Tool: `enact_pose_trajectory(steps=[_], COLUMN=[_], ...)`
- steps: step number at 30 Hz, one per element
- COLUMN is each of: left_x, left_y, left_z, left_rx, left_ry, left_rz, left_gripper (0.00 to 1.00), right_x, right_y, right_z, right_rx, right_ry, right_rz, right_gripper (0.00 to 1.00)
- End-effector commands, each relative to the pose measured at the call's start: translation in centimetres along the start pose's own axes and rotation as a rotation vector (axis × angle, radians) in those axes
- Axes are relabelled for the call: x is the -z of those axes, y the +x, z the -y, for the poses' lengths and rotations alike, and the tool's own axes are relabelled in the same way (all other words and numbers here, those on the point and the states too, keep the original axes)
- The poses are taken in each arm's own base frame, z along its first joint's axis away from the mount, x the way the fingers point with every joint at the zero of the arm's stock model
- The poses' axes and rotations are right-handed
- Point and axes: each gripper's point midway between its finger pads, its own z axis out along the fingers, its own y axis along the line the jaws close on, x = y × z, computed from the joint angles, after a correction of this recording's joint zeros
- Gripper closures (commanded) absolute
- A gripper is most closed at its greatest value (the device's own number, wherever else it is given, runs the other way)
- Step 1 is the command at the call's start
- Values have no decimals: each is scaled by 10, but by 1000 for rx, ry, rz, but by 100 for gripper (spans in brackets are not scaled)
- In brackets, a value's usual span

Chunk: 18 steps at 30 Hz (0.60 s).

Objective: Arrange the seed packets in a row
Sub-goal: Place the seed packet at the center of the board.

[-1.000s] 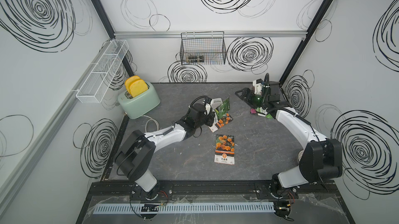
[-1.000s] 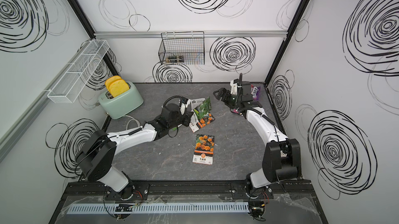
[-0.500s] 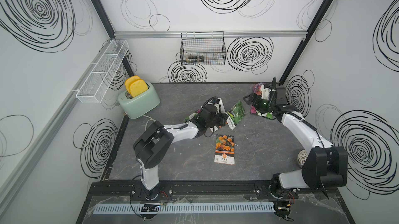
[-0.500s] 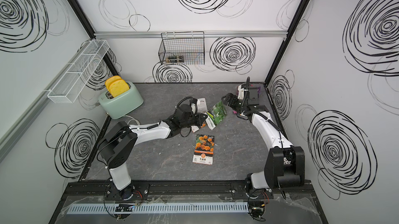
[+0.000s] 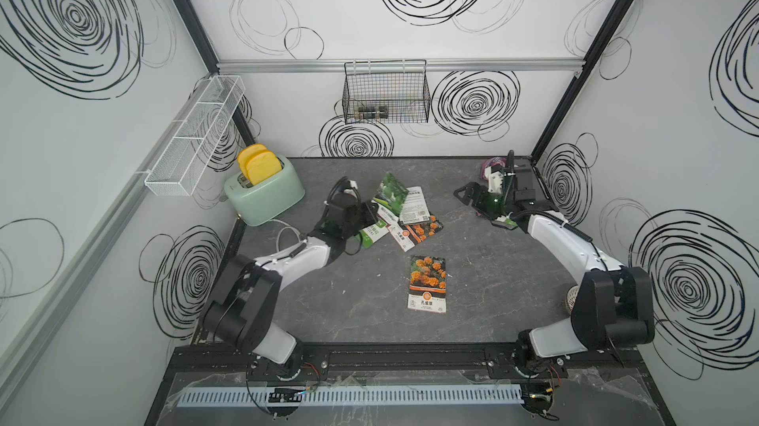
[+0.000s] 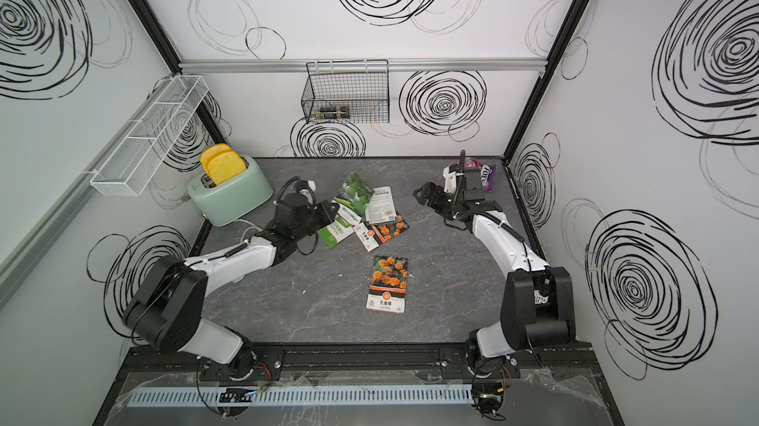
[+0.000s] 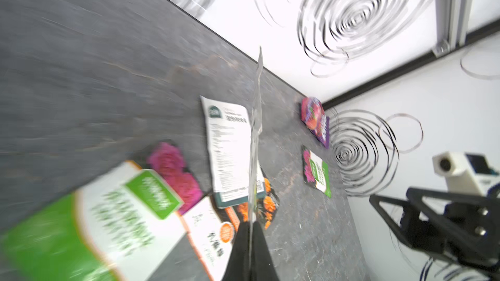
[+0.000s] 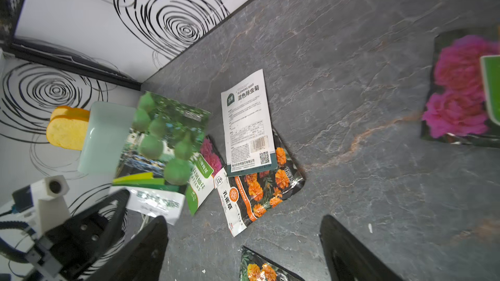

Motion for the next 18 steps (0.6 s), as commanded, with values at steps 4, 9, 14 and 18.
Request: enact_pose_trajectory(steps=[4, 9, 14, 18], left_x=[66, 102, 107, 105], left_y=[-25, -19, 9, 37], left_z=[-92, -149, -185, -205], left_rx=[129, 222, 299, 339], left_ry=[-233, -373, -467, -528], left_rz=[101, 129, 72, -16], left_gripper=[100, 100, 100, 100], right_x=[-40, -62, -73, -76], right_y=[35, 61, 76, 81], right_z=[-49, -67, -69, -62], right_rx=[113, 160, 176, 172], right_ry=[-90, -114, -109, -94], right_rz=[-121, -201, -243, -257], right_gripper=[10, 10, 11, 11])
